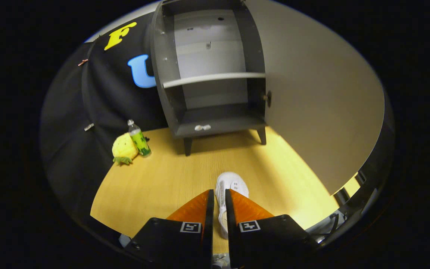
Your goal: Open the shoe cabinet door, grab the shoes and put them into the shoe cabinet, then close the shoe cabinet door.
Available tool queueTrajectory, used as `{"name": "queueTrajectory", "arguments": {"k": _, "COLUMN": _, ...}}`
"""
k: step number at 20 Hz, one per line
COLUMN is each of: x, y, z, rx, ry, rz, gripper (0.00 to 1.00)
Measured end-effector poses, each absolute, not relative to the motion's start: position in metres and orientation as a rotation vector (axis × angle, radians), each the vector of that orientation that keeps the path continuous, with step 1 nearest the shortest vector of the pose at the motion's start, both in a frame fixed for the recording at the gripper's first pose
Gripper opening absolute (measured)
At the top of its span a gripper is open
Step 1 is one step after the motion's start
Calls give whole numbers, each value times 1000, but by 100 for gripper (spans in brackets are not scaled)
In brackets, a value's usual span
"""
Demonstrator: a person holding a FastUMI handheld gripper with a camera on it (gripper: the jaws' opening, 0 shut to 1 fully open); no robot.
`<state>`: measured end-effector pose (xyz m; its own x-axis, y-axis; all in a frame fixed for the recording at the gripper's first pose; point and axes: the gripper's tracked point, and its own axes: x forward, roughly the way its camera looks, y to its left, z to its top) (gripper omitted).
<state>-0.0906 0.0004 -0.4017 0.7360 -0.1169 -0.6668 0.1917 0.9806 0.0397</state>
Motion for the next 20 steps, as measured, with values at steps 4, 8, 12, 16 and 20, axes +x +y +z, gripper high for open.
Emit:
{"name": "queueTrajectory", "arguments": {"k": 4, "x": -98, "y": 0, "z": -463, "rx": 110, "ry": 821, "rz": -191, "gripper": 22}}
{"name": "queueTrajectory", "arguments": {"k": 8, "x": -106, "y": -8, "z": -497, "rx": 111, "ry": 889, "rz": -218, "gripper": 22}}
{"name": "queueTrajectory", "arguments": {"k": 12, "x": -105, "y": -5, "z": -517, "rx": 104, "ry": 923, "rz": -203, "gripper": 22}}
{"name": "queueTrajectory", "arguments": {"k": 16, "x": -94, "y": -4, "z": -531, "rx": 92, "ry": 927, "rz": -195, "gripper": 22}}
{"name": "queueTrajectory", "arguments": {"k": 20, "x": -79, "y": -6, "z": -538, "rx": 87, "ry": 913, "rz": -189, "gripper": 22}}
